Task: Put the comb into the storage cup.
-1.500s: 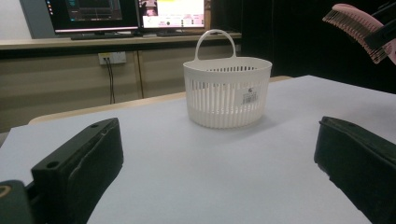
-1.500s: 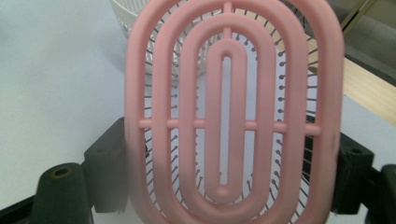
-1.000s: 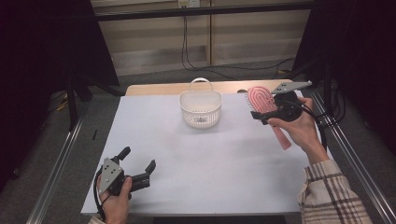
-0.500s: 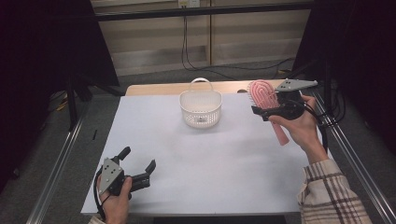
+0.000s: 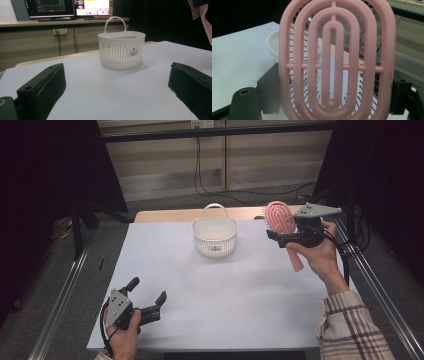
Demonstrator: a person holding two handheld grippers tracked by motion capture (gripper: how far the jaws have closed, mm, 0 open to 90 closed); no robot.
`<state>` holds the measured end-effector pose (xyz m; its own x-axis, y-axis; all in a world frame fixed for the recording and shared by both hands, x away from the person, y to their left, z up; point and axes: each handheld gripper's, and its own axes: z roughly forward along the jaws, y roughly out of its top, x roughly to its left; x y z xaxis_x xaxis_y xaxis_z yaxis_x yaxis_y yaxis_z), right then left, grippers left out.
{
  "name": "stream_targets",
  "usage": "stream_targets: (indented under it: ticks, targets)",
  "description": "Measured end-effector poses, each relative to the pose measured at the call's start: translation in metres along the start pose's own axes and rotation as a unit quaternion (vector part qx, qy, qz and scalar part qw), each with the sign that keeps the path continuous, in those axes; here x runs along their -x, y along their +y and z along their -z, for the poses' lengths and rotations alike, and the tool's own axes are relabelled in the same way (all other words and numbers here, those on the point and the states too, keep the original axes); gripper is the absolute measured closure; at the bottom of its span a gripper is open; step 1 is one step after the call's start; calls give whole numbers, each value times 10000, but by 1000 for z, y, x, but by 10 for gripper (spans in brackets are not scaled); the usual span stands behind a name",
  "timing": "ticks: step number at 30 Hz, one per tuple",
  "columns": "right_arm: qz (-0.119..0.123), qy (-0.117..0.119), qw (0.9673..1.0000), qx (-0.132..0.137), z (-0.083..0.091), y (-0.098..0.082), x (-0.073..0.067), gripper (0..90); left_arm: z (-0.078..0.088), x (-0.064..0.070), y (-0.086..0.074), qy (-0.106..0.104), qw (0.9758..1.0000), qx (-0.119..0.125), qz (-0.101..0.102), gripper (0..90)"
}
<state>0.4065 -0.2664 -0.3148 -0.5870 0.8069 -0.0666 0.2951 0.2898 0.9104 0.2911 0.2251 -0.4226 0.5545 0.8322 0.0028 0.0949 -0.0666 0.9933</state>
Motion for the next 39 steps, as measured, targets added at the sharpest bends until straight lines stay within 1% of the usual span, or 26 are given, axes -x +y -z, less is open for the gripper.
stream_targets:
  ticks: [3,8,15,18,21,25,26,36,39]
  targets:
    - [38,32,10000,25,-1,1,-1,199,0,0,0,15,10000,6,8,13]
    - [41,59,9998,194,-2,3,-3,199,0,0,0,12,10000,3,2,13]
    - [-25,80,9990,435,-5,6,-6,199,0,0,0,-2,10000,25,20,13]
    - [-63,104,9987,485,-5,10,-8,199,0,0,0,-24,10000,6,8,13]
    - [-13,109,9985,544,-6,14,-10,199,0,0,0,-13,10000,12,12,14]
    - [-19,139,9979,628,-7,21,-14,199,0,0,0,-13,10000,-8,-7,14]
    - [-24,126,9978,646,-8,22,-15,198,0,0,0,-14,10000,14,18,14]
    - [-44,98,9970,761,-11,36,-18,198,0,0,0,-17,10000,-11,-4,14]
    - [-24,131,9967,796,-13,38,-18,198,0,0,0,-20,10000,-7,-6,14]
